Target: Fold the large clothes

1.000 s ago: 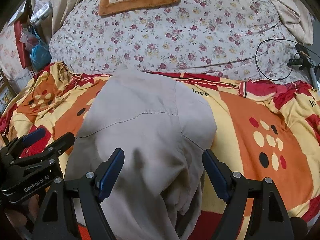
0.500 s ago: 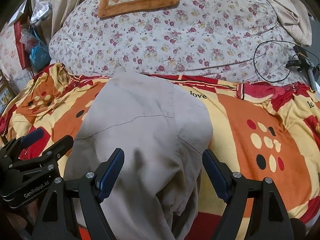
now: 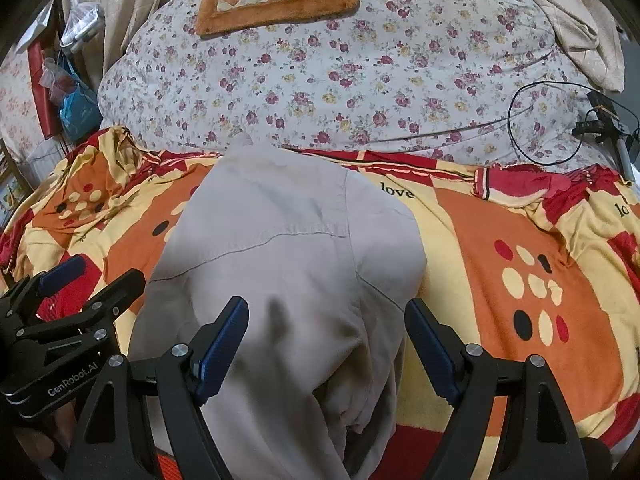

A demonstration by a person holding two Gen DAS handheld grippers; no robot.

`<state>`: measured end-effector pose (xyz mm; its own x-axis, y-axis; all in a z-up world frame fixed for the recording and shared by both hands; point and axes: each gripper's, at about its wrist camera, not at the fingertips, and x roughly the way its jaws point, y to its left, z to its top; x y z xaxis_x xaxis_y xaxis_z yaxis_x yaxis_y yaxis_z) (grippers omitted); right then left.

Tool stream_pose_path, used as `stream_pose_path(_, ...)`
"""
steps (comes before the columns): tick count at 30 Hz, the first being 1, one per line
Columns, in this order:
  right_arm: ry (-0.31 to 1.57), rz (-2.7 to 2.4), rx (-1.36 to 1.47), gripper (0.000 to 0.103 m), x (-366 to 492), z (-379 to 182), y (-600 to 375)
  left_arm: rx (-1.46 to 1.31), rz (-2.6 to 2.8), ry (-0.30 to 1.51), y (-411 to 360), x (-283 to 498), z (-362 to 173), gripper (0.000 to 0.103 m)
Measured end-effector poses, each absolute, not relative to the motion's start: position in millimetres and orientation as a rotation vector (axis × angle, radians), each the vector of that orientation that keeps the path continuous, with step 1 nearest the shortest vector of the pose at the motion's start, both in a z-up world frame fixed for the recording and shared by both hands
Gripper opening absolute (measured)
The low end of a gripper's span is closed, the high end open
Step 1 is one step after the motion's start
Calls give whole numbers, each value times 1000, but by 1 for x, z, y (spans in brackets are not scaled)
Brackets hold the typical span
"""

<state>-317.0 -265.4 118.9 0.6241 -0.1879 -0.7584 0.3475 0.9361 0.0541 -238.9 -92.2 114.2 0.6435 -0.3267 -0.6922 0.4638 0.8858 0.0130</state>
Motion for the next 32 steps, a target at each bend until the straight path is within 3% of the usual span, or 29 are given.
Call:
stream_pose_path(17, 799, -318, 187, 82, -333, 149, -253, 168, -462, 705, -84, -256, 145, 88)
stream_pose_path(32, 819, -316, 208, 83, -333, 141, -258, 177, -458, 713, -84, -251, 136, 88)
